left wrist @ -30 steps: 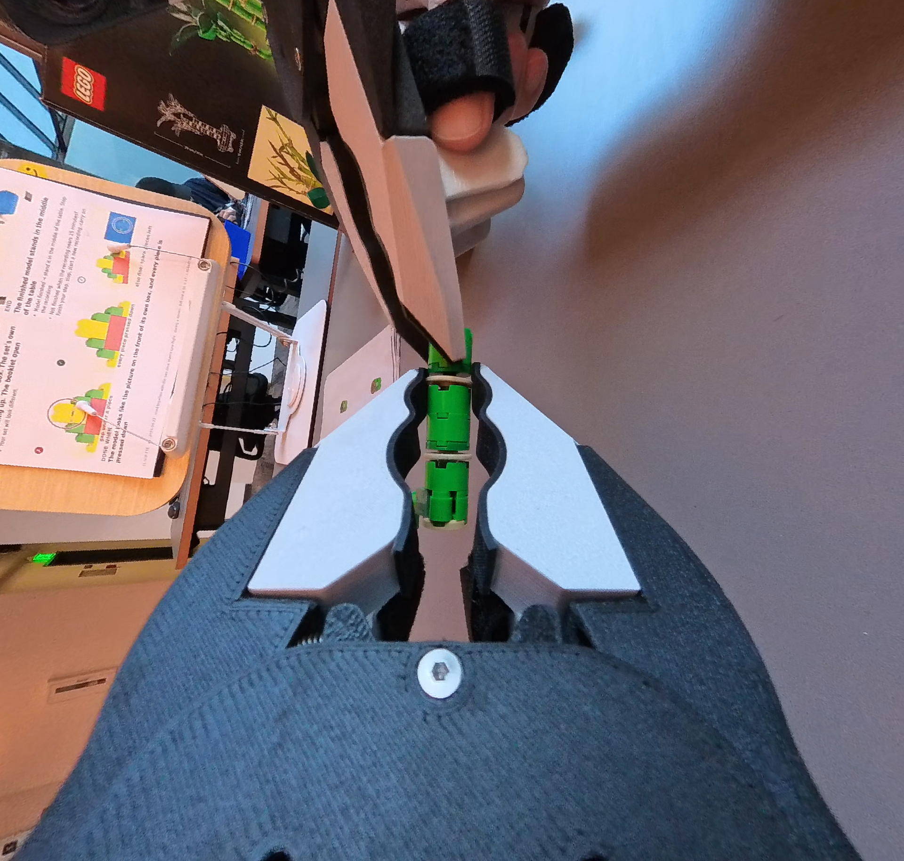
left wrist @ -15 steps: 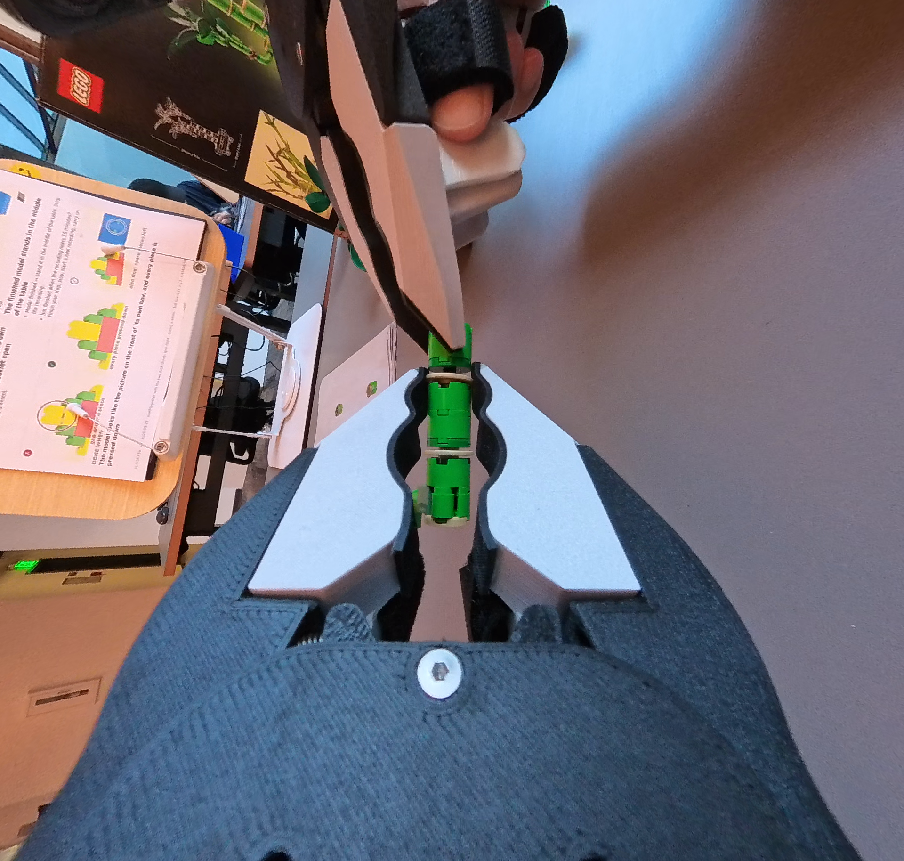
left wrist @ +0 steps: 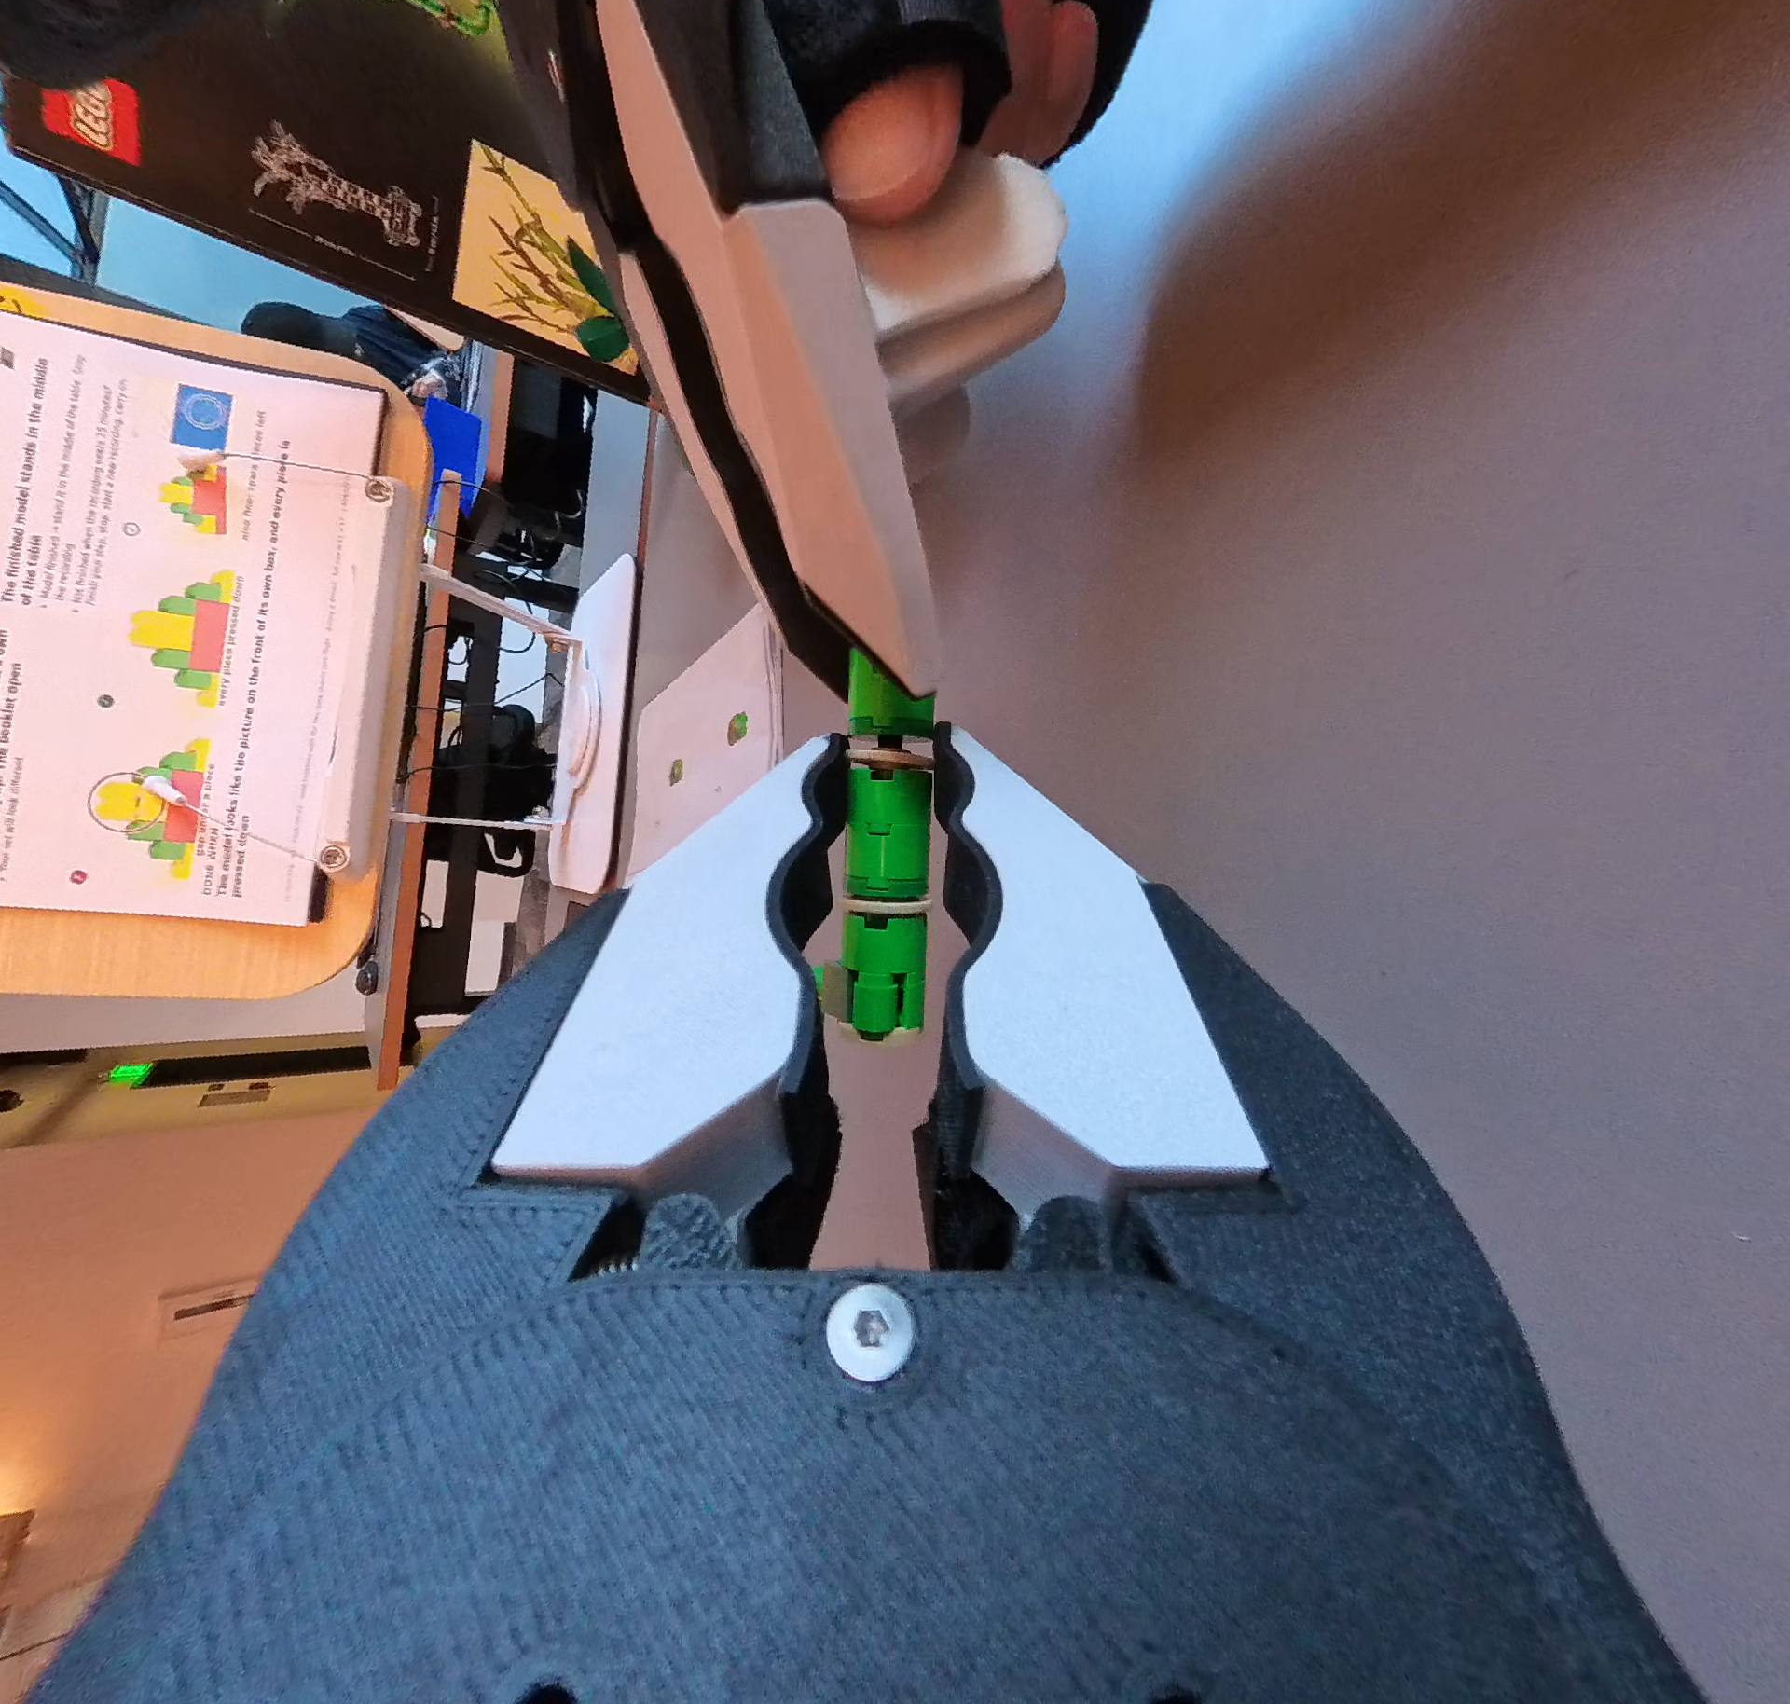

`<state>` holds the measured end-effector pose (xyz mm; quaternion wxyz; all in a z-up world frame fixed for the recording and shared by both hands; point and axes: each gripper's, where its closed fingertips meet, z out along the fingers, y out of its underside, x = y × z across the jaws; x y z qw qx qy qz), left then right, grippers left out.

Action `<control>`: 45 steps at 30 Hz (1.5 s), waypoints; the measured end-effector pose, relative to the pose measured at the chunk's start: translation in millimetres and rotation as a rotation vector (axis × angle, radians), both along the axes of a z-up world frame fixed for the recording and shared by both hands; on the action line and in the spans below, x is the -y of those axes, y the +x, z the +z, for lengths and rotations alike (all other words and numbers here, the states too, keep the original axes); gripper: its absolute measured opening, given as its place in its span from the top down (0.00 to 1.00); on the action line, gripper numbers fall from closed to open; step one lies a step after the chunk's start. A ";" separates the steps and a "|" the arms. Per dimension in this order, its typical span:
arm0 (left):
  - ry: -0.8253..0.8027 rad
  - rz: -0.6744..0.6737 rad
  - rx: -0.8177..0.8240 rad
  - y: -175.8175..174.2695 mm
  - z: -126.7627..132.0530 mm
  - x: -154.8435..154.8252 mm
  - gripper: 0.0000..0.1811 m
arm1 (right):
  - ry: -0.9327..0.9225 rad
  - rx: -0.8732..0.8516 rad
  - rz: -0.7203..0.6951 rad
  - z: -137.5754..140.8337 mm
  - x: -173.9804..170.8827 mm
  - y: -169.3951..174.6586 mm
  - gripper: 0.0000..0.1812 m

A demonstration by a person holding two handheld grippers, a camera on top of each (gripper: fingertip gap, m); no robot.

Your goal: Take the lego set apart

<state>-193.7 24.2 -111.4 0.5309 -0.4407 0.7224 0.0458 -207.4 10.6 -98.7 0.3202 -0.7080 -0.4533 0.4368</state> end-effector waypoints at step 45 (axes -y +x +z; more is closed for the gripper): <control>-0.024 -0.066 0.026 7.0 2.7 12.0 0.91 | -0.045 0.026 0.067 -2.2 9.2 15.3 0.91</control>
